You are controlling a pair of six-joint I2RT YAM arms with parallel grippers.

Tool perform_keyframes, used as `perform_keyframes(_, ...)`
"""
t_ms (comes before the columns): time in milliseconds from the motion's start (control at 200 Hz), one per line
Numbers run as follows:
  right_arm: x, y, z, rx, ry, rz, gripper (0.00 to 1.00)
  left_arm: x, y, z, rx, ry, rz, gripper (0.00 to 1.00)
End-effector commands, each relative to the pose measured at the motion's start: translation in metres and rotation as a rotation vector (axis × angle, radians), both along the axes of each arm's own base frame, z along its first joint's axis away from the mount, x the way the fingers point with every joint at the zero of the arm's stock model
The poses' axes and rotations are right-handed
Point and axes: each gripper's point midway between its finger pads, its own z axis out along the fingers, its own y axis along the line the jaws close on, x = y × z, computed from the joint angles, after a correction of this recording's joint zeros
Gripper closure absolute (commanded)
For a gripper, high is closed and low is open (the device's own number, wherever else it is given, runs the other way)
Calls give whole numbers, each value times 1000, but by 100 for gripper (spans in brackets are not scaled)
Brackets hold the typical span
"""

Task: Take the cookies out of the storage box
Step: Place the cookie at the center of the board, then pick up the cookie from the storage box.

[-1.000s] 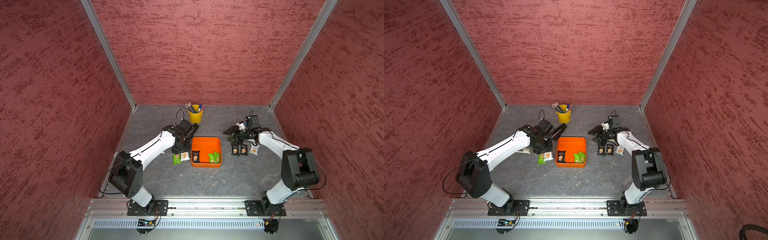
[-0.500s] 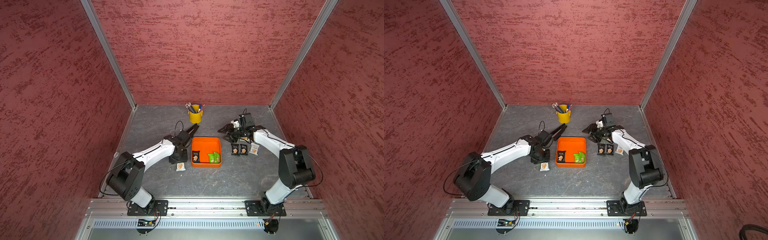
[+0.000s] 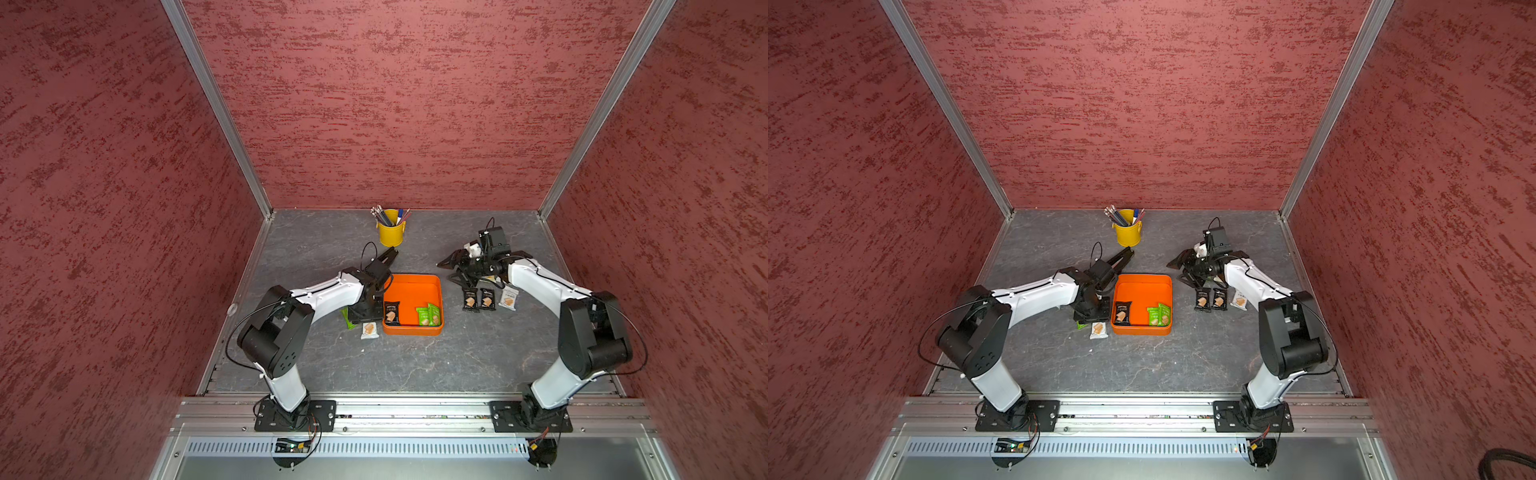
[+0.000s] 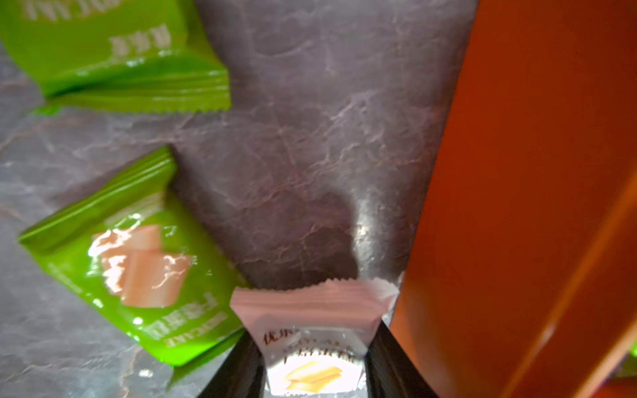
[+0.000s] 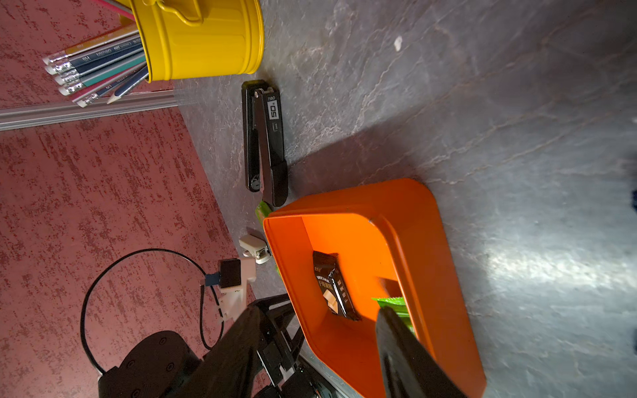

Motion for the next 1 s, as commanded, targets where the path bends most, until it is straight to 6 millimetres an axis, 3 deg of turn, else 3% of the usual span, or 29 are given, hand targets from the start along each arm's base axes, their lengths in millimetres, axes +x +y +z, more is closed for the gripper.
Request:
perform_keyframes(0,-7,-3,3,-30,-20,3,41,6,-8,0,-14,-9,-25,51)
perform_keyframes(180,-8,-4,3,-39,-25,13,41,6,-5,3,2,-7,-15,35)
perform_keyframes(361,-8,-2,2,-38,-31,31,41,8,2,20,15,-31,10,35)
perform_keyframes(601,-7,-1,2,-23,-46,65,41,17,-6,64,-36,-109,73,34)
perform_keyframes(821,-10,-10,-2,-19,-49,88,41,26,-36,97,-99,-165,97,32)
perform_keyframes(997,-13,-23,-7,-6,-45,93,41,28,-67,101,-96,-174,70,31)
